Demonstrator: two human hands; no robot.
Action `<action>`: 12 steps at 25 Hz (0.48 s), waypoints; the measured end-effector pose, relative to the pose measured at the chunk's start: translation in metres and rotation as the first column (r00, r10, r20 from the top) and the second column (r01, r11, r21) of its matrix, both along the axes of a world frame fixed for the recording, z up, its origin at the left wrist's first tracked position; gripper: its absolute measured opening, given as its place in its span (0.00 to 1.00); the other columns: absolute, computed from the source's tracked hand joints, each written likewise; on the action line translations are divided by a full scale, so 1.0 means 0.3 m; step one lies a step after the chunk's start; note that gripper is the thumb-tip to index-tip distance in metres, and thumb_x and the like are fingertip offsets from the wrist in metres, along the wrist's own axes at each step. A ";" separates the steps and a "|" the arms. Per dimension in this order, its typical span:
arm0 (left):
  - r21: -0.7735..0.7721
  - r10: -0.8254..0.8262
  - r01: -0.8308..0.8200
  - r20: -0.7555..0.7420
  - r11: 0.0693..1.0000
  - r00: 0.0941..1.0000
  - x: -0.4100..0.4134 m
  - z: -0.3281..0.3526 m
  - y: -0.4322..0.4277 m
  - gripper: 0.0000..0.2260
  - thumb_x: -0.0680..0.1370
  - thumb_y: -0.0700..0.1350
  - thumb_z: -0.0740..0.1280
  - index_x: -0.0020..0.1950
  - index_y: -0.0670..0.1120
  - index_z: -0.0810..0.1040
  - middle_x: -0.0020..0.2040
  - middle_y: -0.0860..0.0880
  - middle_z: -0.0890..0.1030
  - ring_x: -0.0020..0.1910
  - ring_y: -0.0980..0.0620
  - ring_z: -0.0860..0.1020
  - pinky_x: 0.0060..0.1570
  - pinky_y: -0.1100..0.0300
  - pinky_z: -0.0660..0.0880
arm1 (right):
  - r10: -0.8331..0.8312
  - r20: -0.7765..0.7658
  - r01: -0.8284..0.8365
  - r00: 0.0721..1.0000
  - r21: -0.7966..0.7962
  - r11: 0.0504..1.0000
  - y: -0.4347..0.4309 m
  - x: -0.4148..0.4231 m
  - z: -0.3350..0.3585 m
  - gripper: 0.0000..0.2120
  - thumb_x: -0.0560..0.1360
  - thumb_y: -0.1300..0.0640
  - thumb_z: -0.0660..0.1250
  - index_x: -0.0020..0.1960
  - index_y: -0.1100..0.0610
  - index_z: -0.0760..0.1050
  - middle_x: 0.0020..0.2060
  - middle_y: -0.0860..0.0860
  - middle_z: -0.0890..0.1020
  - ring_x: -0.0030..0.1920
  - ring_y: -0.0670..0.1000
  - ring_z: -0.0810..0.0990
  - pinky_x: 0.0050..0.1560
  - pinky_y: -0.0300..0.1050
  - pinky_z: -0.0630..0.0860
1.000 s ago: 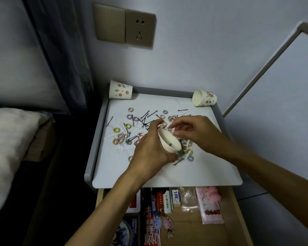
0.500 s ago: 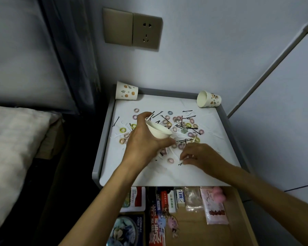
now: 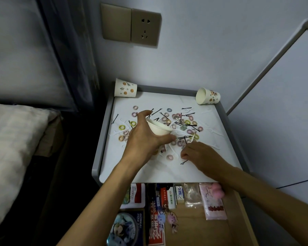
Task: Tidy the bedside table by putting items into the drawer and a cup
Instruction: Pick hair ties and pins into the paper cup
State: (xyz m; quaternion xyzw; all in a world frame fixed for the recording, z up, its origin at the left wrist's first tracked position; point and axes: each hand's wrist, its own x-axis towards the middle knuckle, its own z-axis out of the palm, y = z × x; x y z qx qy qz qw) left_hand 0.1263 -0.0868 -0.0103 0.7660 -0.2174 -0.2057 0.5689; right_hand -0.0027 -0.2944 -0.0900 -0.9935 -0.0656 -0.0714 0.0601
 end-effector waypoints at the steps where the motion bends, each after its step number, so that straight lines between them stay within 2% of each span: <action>1: 0.000 0.001 -0.001 -0.003 1.000 1.000 0.000 0.000 0.001 0.40 0.64 0.50 0.81 0.71 0.56 0.63 0.51 0.58 0.71 0.54 0.50 0.75 0.51 0.55 0.76 | -0.010 -0.005 0.010 1.000 0.033 0.999 0.001 -0.004 0.003 0.02 0.74 0.61 0.70 0.45 0.56 0.80 0.42 0.50 0.81 0.41 0.49 0.78 0.41 0.43 0.77; 5: 0.013 0.009 -0.009 0.003 1.000 1.000 0.003 -0.003 0.002 0.40 0.64 0.51 0.80 0.71 0.55 0.63 0.52 0.57 0.72 0.54 0.50 0.75 0.50 0.56 0.76 | -0.015 -0.053 0.022 0.998 0.130 0.991 0.003 -0.015 -0.003 0.04 0.69 0.60 0.74 0.41 0.55 0.80 0.41 0.49 0.79 0.41 0.48 0.77 0.40 0.43 0.77; 7: 0.022 0.002 -0.002 0.002 1.000 1.000 0.001 -0.002 0.000 0.40 0.65 0.51 0.80 0.72 0.55 0.63 0.54 0.55 0.72 0.54 0.50 0.75 0.49 0.57 0.75 | -0.025 -0.038 0.029 0.999 0.109 0.994 0.007 -0.011 -0.013 0.04 0.70 0.59 0.73 0.40 0.55 0.79 0.41 0.49 0.78 0.41 0.47 0.76 0.39 0.42 0.76; 10: 0.013 0.002 -0.002 -0.009 1.000 1.000 0.001 -0.001 -0.001 0.40 0.66 0.51 0.80 0.72 0.55 0.63 0.54 0.54 0.72 0.54 0.50 0.75 0.49 0.57 0.76 | -0.036 -0.036 0.038 0.999 0.055 0.998 0.016 -0.020 -0.034 0.05 0.72 0.60 0.73 0.41 0.55 0.77 0.40 0.49 0.77 0.40 0.46 0.73 0.41 0.34 0.67; 12: 0.008 0.014 -0.014 -0.010 1.000 1.000 0.006 -0.001 0.000 0.40 0.65 0.51 0.80 0.71 0.55 0.63 0.54 0.54 0.72 0.55 0.49 0.76 0.52 0.53 0.77 | -0.087 -0.004 0.087 0.996 0.095 0.992 0.021 -0.014 -0.025 0.05 0.74 0.61 0.70 0.42 0.55 0.74 0.40 0.48 0.76 0.39 0.46 0.72 0.42 0.35 0.66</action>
